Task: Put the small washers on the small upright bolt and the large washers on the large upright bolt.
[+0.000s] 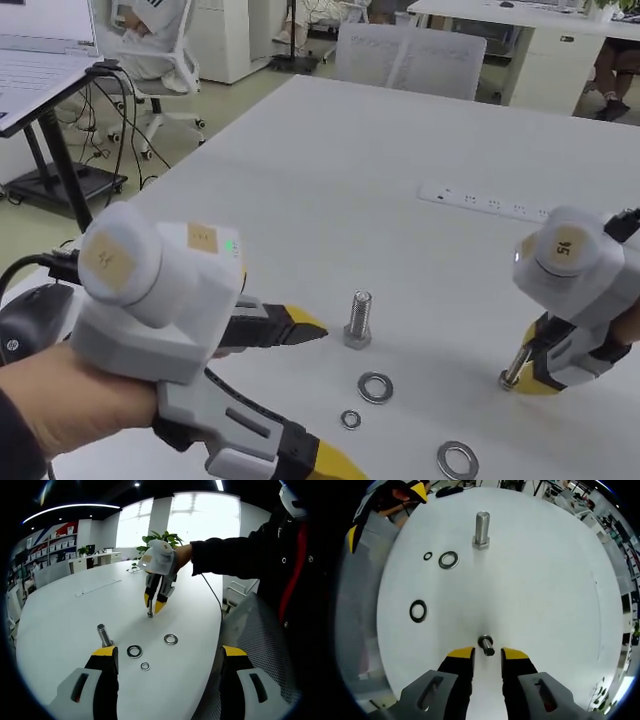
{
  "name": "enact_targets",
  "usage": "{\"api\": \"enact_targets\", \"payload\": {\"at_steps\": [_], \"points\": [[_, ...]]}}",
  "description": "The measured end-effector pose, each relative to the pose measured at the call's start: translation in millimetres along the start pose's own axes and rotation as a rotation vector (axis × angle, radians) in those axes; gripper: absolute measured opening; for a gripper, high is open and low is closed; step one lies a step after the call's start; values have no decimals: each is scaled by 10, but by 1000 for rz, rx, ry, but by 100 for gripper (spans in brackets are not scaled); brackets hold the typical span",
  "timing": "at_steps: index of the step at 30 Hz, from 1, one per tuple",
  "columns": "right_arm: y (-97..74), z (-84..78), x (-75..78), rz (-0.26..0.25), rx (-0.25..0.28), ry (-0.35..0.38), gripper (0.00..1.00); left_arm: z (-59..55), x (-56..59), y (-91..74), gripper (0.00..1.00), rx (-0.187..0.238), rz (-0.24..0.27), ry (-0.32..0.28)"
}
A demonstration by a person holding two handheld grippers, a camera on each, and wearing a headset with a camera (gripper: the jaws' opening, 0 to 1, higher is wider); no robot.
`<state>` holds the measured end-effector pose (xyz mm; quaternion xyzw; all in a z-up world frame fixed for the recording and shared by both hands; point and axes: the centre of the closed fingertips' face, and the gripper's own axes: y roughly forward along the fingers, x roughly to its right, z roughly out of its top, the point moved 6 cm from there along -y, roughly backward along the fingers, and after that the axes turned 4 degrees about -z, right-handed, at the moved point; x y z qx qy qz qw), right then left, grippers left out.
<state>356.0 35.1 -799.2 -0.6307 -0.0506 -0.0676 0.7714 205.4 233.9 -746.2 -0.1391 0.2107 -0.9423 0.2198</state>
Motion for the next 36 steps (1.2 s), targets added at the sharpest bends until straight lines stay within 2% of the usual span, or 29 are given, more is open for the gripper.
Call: {"api": "enact_targets", "payload": {"at_steps": [9, 20, 36], "points": [[-63, -85, -11, -11, -4, 20, 22, 9, 0, 7, 83, 0, -5, 6], [-87, -198, -118, -11, -15, 38, 22, 29, 2, 8, 83, 8, -6, 16], [-134, -139, -338, 6, -4, 22, 23, 67, 29, -21, 83, 17, -2, 32]]}}
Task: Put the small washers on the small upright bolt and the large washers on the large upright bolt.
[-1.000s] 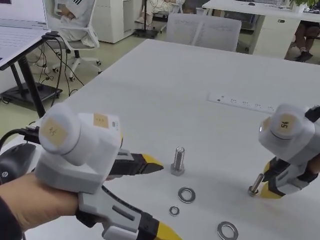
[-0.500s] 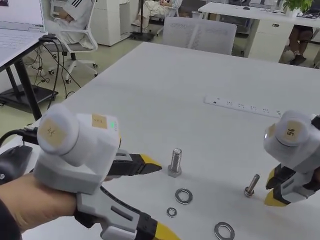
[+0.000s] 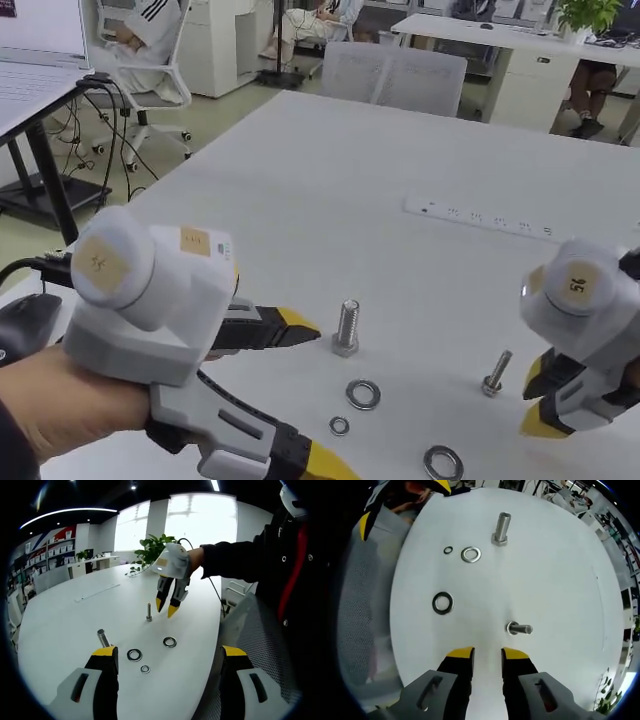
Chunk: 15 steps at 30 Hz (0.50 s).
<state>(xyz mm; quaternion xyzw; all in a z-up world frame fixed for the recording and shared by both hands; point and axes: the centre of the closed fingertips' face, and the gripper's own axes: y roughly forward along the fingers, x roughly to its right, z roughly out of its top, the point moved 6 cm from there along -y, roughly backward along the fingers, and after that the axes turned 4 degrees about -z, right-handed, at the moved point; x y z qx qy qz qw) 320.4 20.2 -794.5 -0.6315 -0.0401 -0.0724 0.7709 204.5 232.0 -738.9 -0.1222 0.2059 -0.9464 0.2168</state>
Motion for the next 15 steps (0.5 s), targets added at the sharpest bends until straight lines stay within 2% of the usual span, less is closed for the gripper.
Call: {"api": "enact_targets", "payload": {"at_steps": [15], "points": [[2, 357, -343, 45, 37, -84, 23, 2, 45, -62, 83, 9, 16, 7]]}}
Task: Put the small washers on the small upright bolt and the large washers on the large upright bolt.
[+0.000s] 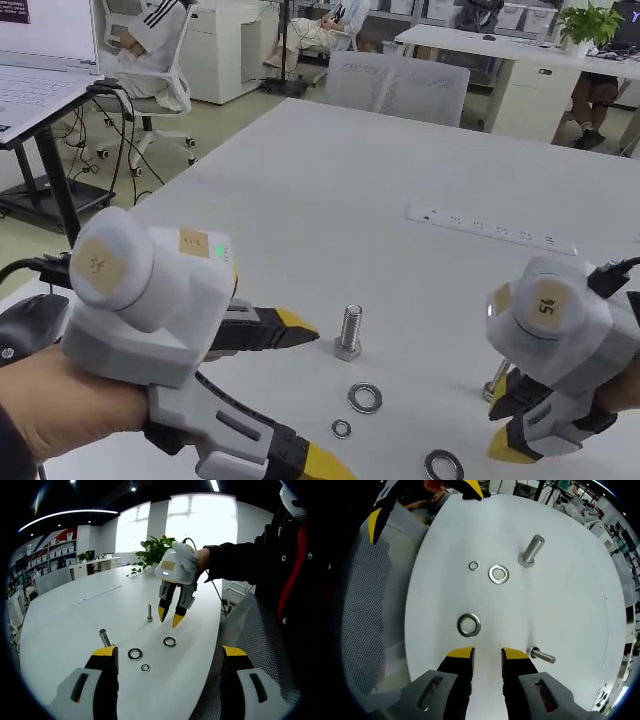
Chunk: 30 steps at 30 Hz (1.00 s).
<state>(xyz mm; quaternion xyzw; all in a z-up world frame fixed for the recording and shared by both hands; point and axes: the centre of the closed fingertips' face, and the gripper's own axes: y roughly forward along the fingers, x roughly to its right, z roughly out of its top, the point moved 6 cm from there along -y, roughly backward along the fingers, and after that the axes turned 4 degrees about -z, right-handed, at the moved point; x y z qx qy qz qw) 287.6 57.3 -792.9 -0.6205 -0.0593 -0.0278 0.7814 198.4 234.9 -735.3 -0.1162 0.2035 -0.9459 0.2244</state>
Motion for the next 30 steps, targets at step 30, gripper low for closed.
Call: {"api": "enact_targets", "payload": {"at_steps": [30], "points": [[261, 975, -216, 67, 84, -195, 22, -101, 56, -140, 83, 3, 38, -14]]}}
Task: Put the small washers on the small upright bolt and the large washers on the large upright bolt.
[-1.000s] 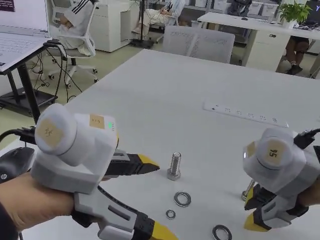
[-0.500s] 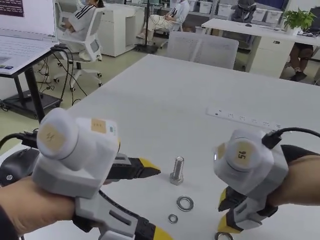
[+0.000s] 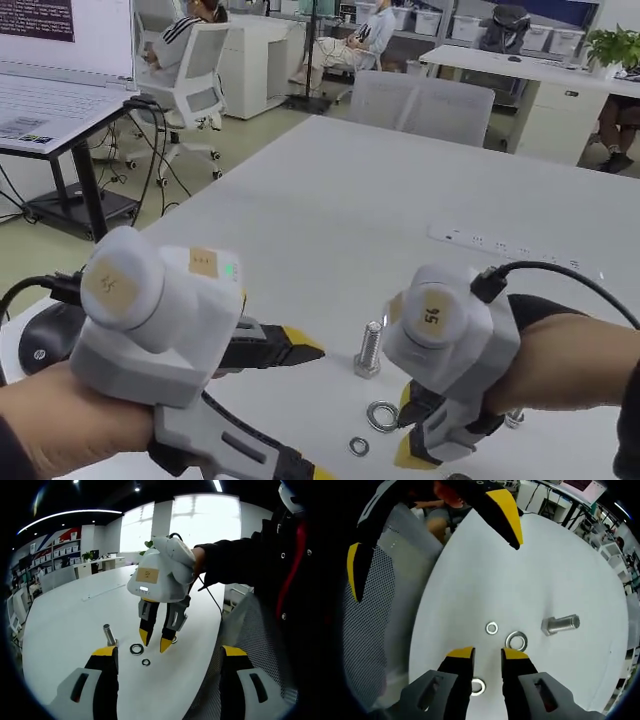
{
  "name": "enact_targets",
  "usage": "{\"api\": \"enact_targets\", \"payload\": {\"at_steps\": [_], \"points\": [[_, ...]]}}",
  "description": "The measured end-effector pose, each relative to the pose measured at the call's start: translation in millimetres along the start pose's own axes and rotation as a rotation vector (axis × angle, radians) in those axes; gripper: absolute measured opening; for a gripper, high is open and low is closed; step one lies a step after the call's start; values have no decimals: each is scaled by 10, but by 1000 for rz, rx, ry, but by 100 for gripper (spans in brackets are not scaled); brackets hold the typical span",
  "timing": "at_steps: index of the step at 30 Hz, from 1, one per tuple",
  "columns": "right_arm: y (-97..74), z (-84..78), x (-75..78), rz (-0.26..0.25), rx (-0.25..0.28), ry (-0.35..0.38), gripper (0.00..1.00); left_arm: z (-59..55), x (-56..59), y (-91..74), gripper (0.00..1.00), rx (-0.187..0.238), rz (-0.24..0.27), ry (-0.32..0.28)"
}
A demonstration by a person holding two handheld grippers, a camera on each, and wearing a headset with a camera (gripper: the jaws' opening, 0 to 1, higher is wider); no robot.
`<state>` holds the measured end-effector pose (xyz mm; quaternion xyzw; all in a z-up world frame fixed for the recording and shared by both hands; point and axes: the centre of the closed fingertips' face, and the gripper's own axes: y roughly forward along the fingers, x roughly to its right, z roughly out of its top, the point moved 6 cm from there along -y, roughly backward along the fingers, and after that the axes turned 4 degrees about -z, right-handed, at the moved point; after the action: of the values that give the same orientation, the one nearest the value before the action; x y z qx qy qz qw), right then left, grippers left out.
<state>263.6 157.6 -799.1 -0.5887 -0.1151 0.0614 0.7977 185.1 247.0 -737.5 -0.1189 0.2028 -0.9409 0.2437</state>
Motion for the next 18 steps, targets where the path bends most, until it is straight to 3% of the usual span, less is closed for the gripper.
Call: {"api": "enact_targets", "payload": {"at_steps": [10, 18], "points": [[176, 173, 27, 23, 4, -31, 22, -70, 17, -79, 83, 3, 23, -17], [288, 203, 28, 42, -11, -46, 22, -113, 12, -149, 83, 6, 46, -30]]}}
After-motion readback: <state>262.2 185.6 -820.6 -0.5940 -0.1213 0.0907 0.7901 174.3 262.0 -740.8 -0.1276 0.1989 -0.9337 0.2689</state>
